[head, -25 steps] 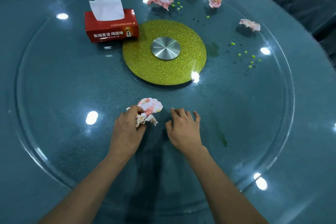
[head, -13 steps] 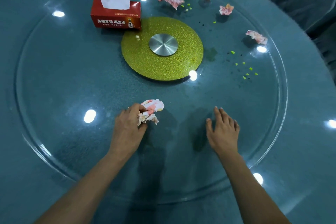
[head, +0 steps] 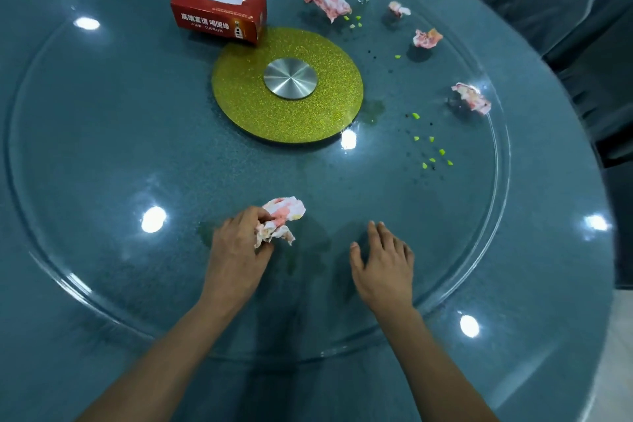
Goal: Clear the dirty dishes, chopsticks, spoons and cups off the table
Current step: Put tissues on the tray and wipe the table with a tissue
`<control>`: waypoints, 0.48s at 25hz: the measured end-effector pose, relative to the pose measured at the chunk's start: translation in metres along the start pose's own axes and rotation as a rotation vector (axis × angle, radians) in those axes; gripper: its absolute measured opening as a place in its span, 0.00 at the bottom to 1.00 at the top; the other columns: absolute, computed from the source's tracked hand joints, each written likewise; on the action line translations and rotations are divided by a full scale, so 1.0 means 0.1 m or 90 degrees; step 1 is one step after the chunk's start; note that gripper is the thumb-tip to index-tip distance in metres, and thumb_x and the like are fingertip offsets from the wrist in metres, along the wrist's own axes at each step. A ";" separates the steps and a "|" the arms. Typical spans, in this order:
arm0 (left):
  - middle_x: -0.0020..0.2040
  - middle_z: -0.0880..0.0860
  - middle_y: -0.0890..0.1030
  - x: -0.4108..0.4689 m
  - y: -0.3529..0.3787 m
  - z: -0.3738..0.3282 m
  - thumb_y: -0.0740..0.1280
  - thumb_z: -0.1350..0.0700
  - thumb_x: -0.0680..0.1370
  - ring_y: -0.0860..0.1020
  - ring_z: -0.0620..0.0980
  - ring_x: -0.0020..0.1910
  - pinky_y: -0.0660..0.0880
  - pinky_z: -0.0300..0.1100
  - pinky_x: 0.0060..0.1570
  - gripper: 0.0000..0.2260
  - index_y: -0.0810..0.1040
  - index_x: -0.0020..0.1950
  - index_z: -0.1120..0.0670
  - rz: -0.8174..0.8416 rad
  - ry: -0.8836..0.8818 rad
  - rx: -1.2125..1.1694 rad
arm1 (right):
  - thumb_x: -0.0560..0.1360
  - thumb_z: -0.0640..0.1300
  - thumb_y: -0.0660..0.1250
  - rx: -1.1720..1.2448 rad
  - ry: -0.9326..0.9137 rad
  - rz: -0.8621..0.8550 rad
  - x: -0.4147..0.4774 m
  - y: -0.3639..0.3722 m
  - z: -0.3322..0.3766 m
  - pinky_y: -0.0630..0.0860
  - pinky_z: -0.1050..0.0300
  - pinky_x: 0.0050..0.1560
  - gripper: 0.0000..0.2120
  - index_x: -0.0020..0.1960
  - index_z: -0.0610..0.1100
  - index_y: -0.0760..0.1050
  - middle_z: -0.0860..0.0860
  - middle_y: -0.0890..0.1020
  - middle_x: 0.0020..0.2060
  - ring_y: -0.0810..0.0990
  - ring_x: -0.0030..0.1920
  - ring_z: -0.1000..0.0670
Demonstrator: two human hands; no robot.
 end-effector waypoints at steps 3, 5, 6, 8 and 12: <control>0.49 0.40 0.75 -0.07 0.04 -0.03 0.74 0.67 0.72 0.69 0.47 0.46 0.69 0.48 0.46 0.16 0.76 0.55 0.53 0.011 0.011 -0.005 | 0.77 0.59 0.54 -0.014 -0.033 -0.004 -0.14 0.05 0.08 0.70 0.43 0.67 0.31 0.69 0.41 0.76 0.43 0.79 0.67 0.79 0.62 0.41; 0.49 0.40 0.75 -0.11 0.05 -0.05 0.74 0.66 0.72 0.69 0.46 0.46 0.68 0.48 0.47 0.16 0.77 0.56 0.53 0.011 0.004 -0.010 | 0.77 0.58 0.55 -0.021 -0.070 -0.005 -0.22 0.09 0.13 0.67 0.45 0.67 0.30 0.69 0.41 0.77 0.44 0.79 0.66 0.80 0.61 0.42; 0.49 0.40 0.75 -0.12 0.05 -0.06 0.74 0.66 0.72 0.68 0.45 0.46 0.67 0.47 0.47 0.16 0.77 0.56 0.53 0.009 0.004 -0.010 | 0.77 0.58 0.55 -0.021 -0.093 -0.005 -0.26 0.10 0.16 0.66 0.46 0.67 0.29 0.69 0.42 0.77 0.45 0.79 0.67 0.80 0.61 0.43; 0.49 0.40 0.75 -0.13 0.05 -0.08 0.74 0.66 0.72 0.67 0.43 0.45 0.67 0.47 0.47 0.16 0.77 0.56 0.53 0.008 0.006 -0.011 | 0.78 0.58 0.56 -0.017 -0.138 0.005 -0.33 0.13 0.19 0.64 0.48 0.70 0.28 0.70 0.43 0.76 0.46 0.78 0.68 0.79 0.63 0.45; 0.48 0.40 0.75 -0.14 0.05 -0.07 0.75 0.66 0.72 0.68 0.43 0.45 0.70 0.50 0.49 0.17 0.77 0.55 0.53 0.009 0.009 -0.016 | 0.78 0.56 0.58 0.032 -0.225 0.015 -0.45 0.16 0.29 0.61 0.51 0.71 0.25 0.70 0.45 0.75 0.50 0.77 0.70 0.77 0.65 0.50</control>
Point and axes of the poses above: each hand's wrist, its own x-axis towards the middle knuckle, its own y-axis out of the palm, z = x × y, the point moved 1 cm from there along x, towards the middle knuckle
